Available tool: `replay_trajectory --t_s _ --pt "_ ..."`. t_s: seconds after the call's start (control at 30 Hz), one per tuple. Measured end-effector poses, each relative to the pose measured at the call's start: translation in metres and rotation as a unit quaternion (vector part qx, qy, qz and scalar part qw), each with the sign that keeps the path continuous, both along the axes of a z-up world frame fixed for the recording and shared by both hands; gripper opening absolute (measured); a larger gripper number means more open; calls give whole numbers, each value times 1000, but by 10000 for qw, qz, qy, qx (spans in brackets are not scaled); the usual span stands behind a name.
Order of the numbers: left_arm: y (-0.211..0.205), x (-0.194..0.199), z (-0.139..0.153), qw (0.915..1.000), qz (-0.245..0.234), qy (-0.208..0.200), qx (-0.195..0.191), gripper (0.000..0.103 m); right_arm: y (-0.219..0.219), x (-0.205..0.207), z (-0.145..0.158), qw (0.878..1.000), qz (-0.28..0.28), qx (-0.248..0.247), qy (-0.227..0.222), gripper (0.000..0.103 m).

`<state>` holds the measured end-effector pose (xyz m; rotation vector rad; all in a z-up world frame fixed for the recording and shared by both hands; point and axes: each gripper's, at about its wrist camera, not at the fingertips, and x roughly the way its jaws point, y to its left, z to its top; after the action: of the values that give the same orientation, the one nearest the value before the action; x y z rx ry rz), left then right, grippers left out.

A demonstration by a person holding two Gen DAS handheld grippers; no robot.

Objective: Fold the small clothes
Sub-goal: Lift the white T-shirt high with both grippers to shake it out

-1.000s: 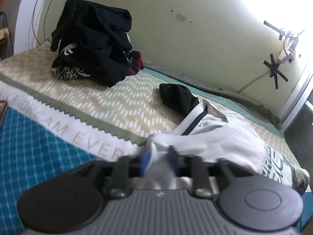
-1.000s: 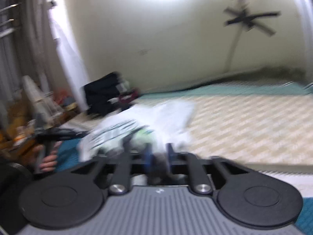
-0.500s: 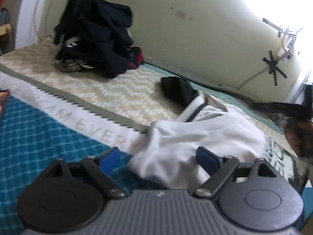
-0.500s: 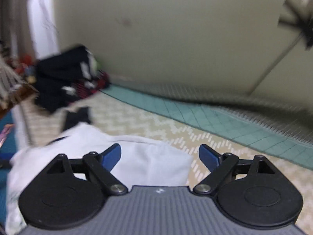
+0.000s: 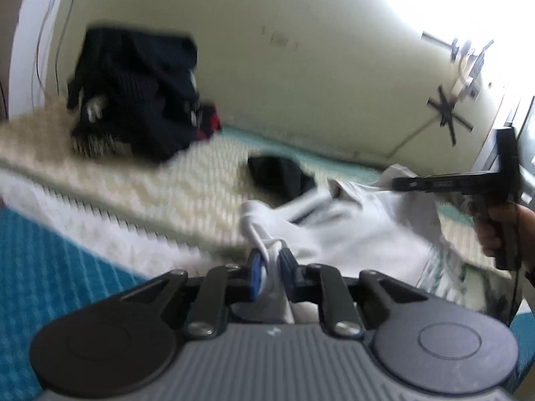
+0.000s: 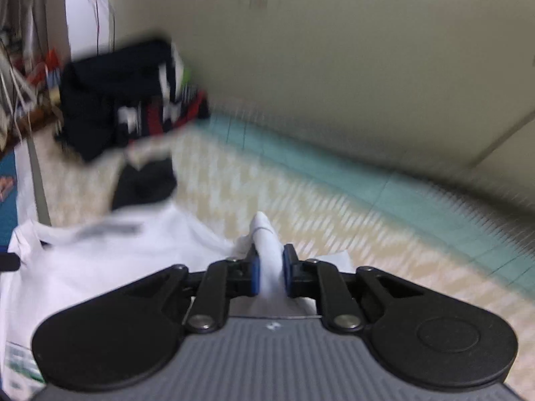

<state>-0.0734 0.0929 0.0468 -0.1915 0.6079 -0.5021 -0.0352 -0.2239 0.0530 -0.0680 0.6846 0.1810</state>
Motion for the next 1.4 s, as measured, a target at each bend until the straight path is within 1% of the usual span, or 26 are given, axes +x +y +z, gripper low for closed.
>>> replay_trajectory --t_s 0.1,0.2,0.23,0.27,0.3,0.33,0.4,0.47,0.53,0.57,0.6,0.67,0.7,0.73,0.8,0.83,0.9,0.97,1.03,1.1,1.17,1.23,1.3,1.33,1.37,1.4 --pt "2 -8 39 9983 -10 -589 19 10 -9 -38 58 9956 -192 33 -914 4" --pt "2 -22 90 9902 60 -1398 6 7 -12 -85 123 9814 -292 28 -1898 4" --pt "2 -28 111 9850 126 -1718 12 7 -13 -103 144 9739 -331 52 -2243 4" --pt "2 -36 130 9793 211 -2013 2 3 -13 -119 163 9664 -373 66 -2542 4" --pt "3 -45 149 9714 385 -2341 10 3 -13 -139 185 9562 -424 70 -2895 4" --pt "5 -53 173 9638 407 -2633 -24 3 -12 -156 203 9467 -485 50 -3184 4" --pt "9 -68 207 9553 355 -2928 -218 3 -11 -192 236 9245 -597 41 -3764 4" --pt "4 -88 238 9388 488 -3407 -156 3 -8 -226 265 9033 -693 37 -4235 4" --pt "-2 -107 259 9242 544 -3777 -140 3 -4 -255 287 8855 -737 5 -4587 4" --pt "-4 -113 264 9206 476 -3872 -169 3 0 -268 297 8768 -773 -86 -4745 4" --pt "-6 -117 267 9194 356 -3911 -205 3 3 -277 303 8690 -800 -177 -4879 4" --pt "-16 -123 261 9220 90 -3862 -252 3 6 -297 311 8557 -842 -377 -5093 4" --pt "-21 -123 252 9244 -24 -3809 -217 3 5 -304 312 8533 -875 -426 -5123 4" --pt "-32 -120 236 9283 -182 -3711 -159 3 3 -309 310 8540 -923 -451 -5101 4" --pt "-46 -117 206 9380 -528 -3425 -68 7 -6 -308 291 8615 -1062 -539 -4935 4" --pt "-52 -112 188 9433 -694 -3246 -33 7 -12 -301 273 8679 -1131 -571 -4803 4" --pt "-62 -100 152 9530 -1031 -2846 117 8 -34 -285 236 8856 -1346 -578 -4408 4" --pt "-74 -84 113 9618 -1334 -2351 439 9 -53 -276 194 9029 -1670 -494 -3930 4" --pt "-80 -64 79 9678 -1484 -1872 792 13 -70 -272 151 9099 -2039 -534 -3573 4" --pt "-80 -47 59 9706 -1514 -1567 1027 20 -80 -276 116 9113 -2312 -521 -3366 4" --pt "-77 -28 51 9721 -1567 -1319 1144 39 -89 -280 90 9095 -2547 -441 -3255 4" --pt "-78 -19 51 9723 -1741 -1150 1052 46 -97 -285 74 9031 -2799 -409 -3232 4" --pt "-86 -19 57 9686 -2017 -1137 910 55 -105 -292 65 8978 -2998 -238 -3217 4" --pt "-92 -21 58 9642 -2243 -1144 828 69 -112 -291 60 8954 -3093 -140 -3199 4" --pt "-97 -24 59 9597 -2440 -1159 771 88 -116 -294 59 8926 -3175 -83 -3200 4" --pt "-104 -23 58 9540 -2648 -1203 732 95 -120 -293 60 8902 -3240 -39 -3203 4"
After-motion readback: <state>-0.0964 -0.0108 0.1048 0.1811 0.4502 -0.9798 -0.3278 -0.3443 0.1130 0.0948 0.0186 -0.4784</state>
